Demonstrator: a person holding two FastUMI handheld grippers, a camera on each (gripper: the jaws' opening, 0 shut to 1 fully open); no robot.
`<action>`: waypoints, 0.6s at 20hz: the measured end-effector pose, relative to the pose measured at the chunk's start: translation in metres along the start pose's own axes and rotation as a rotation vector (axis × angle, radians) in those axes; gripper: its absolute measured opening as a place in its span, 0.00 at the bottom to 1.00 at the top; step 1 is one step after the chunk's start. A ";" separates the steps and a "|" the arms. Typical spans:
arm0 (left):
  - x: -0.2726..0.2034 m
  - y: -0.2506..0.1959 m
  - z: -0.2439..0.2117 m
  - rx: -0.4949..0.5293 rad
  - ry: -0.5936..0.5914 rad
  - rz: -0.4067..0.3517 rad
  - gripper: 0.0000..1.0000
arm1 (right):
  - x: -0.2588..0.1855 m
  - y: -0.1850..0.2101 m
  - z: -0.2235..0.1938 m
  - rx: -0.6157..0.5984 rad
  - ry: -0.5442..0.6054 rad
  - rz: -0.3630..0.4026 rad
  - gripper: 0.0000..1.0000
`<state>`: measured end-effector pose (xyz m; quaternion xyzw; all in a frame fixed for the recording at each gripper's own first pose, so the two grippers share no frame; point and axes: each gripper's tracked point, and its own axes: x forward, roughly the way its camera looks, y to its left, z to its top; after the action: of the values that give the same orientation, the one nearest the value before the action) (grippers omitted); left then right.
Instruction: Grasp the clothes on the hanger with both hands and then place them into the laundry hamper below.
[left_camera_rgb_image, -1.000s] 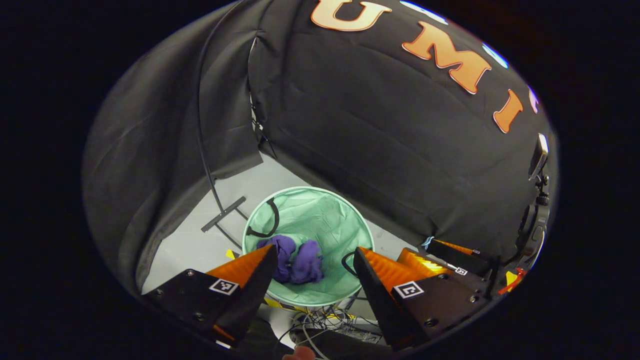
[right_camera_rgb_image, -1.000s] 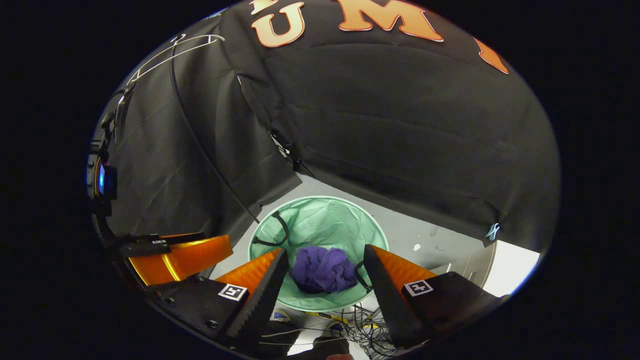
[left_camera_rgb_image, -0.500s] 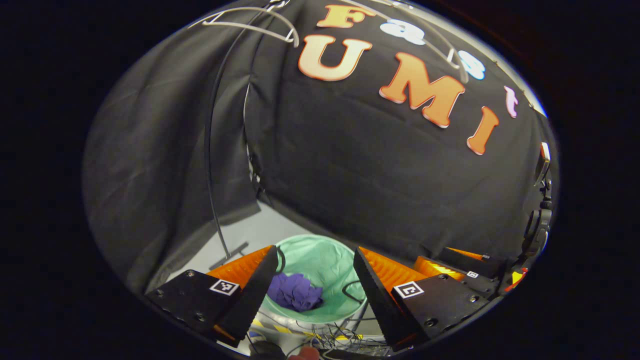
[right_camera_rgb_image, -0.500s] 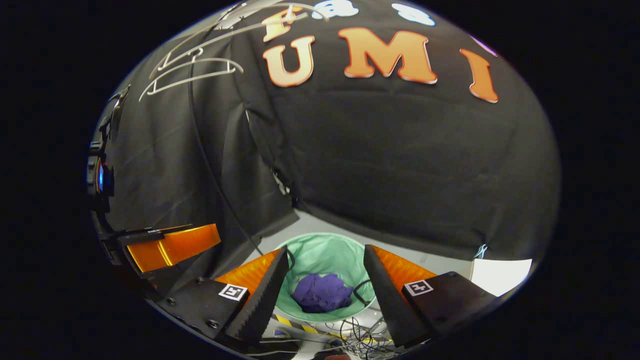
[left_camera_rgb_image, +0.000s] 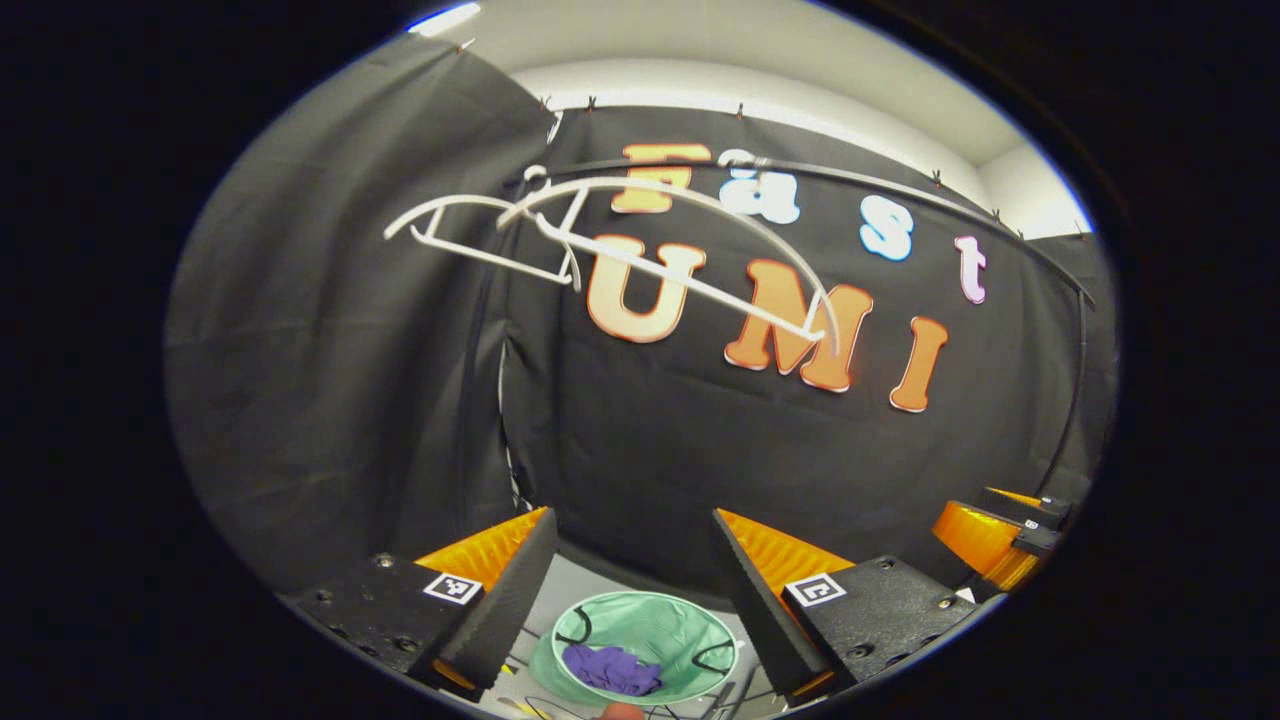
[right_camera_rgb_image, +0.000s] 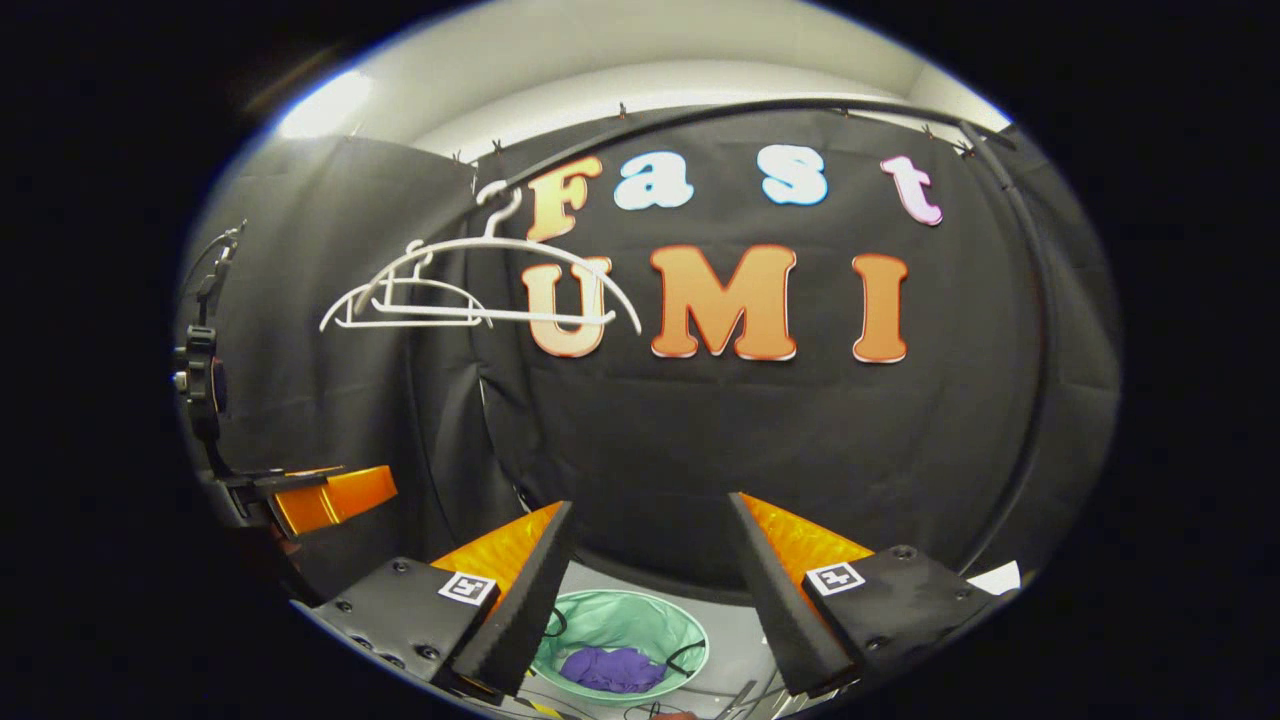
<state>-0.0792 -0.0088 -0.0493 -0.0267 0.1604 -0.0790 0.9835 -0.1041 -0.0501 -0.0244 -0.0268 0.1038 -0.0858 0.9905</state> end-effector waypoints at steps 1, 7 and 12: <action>-0.017 -0.002 0.012 0.006 -0.038 0.016 0.91 | -0.017 -0.002 0.008 0.005 -0.024 0.024 0.99; -0.086 -0.014 0.050 0.015 -0.197 0.103 0.91 | -0.102 -0.030 0.038 0.033 -0.139 0.085 0.91; -0.159 -0.015 0.041 0.042 -0.259 0.177 0.91 | -0.144 -0.042 0.041 0.039 -0.181 0.103 1.00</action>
<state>-0.2175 0.0031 0.0401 -0.0018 0.0323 0.0089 0.9994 -0.2416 -0.0647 0.0474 -0.0096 0.0132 -0.0339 0.9993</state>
